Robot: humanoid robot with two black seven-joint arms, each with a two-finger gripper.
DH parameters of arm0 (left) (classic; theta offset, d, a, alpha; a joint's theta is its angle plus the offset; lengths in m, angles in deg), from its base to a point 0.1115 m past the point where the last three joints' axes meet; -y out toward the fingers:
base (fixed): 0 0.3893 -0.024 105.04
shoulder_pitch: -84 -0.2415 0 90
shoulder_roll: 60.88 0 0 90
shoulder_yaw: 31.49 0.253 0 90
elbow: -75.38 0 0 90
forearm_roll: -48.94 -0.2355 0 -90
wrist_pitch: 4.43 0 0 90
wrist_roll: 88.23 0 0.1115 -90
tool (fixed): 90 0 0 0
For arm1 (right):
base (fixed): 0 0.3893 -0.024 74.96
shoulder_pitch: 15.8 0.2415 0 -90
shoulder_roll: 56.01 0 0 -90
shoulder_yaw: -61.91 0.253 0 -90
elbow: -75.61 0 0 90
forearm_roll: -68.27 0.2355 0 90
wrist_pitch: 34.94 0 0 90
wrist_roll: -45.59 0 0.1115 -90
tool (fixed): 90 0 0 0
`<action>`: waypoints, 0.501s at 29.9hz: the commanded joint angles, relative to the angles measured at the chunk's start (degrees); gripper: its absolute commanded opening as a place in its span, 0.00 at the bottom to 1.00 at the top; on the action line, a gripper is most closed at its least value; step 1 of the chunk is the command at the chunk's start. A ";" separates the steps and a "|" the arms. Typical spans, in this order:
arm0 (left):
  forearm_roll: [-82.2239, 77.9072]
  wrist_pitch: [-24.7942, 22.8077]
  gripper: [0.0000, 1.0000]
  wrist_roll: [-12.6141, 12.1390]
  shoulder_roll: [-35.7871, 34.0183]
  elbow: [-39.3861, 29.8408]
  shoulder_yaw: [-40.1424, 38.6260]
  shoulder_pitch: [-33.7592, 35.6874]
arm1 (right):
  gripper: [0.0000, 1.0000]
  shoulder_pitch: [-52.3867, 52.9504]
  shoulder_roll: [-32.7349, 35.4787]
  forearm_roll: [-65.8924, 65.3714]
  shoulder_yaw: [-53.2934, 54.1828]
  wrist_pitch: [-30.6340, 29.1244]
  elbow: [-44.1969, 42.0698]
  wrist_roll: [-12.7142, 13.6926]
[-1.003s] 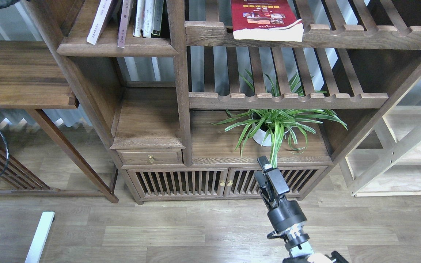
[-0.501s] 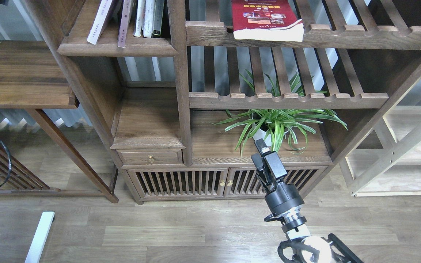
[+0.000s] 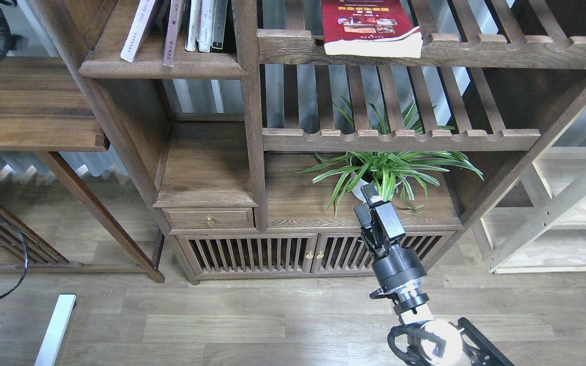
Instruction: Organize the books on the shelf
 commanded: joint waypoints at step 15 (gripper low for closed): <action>1.02 -18.72 0.99 0.00 14.29 -6.35 -8.80 -26.88 | 0.99 6.14 0.00 0.13 1.95 0.00 0.61 -0.04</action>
